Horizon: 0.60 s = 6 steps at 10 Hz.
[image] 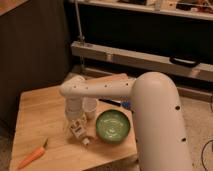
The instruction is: Place the bottle in the ceramic bowl
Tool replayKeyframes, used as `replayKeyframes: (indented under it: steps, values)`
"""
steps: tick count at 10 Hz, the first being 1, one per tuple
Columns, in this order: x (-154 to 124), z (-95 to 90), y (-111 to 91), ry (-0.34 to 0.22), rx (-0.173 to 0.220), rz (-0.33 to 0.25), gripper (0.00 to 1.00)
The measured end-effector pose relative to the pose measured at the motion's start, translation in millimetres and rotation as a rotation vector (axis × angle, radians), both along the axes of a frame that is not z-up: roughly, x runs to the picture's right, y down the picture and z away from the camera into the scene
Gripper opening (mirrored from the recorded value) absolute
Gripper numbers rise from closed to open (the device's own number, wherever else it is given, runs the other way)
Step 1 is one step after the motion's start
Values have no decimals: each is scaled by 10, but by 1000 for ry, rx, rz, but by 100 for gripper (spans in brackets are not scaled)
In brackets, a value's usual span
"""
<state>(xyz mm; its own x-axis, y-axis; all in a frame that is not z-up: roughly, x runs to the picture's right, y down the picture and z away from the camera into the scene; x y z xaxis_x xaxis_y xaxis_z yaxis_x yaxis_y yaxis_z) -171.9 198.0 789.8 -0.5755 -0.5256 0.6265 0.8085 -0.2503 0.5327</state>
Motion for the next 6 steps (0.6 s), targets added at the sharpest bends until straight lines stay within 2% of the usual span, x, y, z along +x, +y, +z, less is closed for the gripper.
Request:
replayKeyframes:
  steps: [1,3,6]
  values:
    - [5,8,3,0,-4,2,44]
    - [11,18,10,0,-12,2,32]
    - [15,28,26,-1,-25,0,32]
